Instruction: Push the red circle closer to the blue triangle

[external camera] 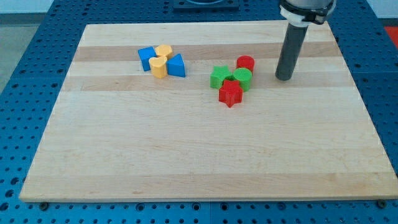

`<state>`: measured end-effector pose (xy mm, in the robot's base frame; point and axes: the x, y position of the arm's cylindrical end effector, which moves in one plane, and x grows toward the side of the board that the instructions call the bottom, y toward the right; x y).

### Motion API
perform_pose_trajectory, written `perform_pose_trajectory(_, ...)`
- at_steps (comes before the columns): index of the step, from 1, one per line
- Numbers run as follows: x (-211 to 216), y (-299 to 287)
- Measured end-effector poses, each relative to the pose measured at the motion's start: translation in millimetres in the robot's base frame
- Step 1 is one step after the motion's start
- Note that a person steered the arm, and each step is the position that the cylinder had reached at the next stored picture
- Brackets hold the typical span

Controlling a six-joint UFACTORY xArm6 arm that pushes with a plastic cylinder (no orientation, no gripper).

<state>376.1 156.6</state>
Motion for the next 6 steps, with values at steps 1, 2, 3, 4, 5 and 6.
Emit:
perform_pose_trajectory(1,0.0,0.0)
perform_pose_trajectory(2,-3.7,-0.3)
perform_pose_trajectory(3,-6.8,-0.3)
perform_pose_trajectory(4,-6.8,-1.1)
perform_pose_trajectory(5,-5.7,-29.6)
perform_pose_trajectory(6,-5.7,-30.7)
